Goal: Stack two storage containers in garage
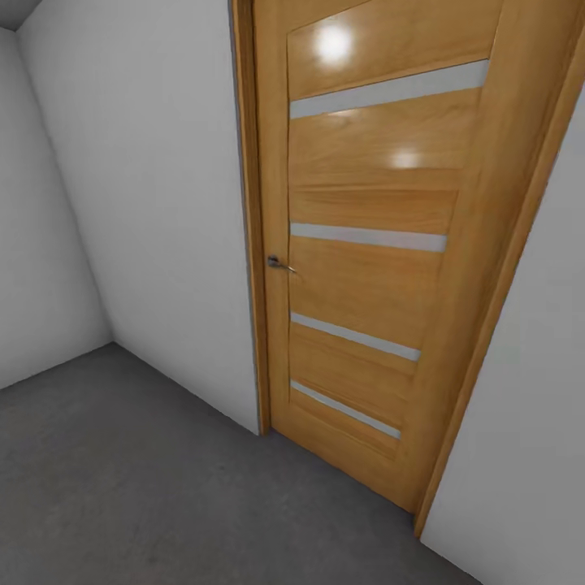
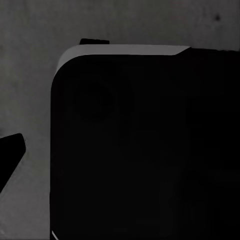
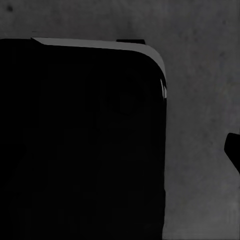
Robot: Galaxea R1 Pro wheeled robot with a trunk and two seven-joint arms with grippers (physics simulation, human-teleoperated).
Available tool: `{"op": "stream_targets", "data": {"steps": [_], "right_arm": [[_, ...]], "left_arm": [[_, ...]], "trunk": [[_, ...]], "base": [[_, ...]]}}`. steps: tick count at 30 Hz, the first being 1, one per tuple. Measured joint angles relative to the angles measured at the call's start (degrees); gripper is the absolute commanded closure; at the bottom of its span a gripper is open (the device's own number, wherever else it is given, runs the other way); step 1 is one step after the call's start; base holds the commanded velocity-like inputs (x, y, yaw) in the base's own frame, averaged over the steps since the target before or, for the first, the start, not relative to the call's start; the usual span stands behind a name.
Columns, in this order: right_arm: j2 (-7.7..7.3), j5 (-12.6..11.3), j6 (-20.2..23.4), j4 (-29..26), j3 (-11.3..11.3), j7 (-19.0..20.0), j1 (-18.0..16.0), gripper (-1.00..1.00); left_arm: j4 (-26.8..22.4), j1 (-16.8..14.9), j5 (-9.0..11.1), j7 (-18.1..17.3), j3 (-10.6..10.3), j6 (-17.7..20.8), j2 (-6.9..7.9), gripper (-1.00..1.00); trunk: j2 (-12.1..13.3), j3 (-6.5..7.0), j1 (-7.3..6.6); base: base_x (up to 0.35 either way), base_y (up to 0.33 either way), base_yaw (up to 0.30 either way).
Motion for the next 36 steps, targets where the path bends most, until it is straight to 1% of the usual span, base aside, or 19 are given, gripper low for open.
{"op": "stream_targets", "data": {"steps": [22, 27, 36], "right_arm": [[0.0, -0.08, 0.0, 0.0, 0.0, 0.0, 0.0, -1.0], [0.0, -0.08, -0.01, 0.0, 0.0, 0.0, 0.0, -1.0], [0.0, -0.08, -0.01, 0.0, 0.0, 0.0, 0.0, -1.0]], "left_arm": [[0.0, 0.0, 0.02, 0.03, 0.03, -0.07, 0.0, -1.0], [0.0, 0.0, 0.12, 0.07, 0.07, -0.08, 0.06, -1.0], [0.0, 0.0, 0.09, 0.08, 0.08, -0.15, 0.08, -1.0]], "trunk": [[0.0, 0.0, 0.0], [0.0, 0.0, 0.02], [0.0, 0.0, 0.03]], "base": [[0.292, 0.219, -0.243], [0.106, 0.093, -0.243], [0.017, 0.015, -0.243]]}}
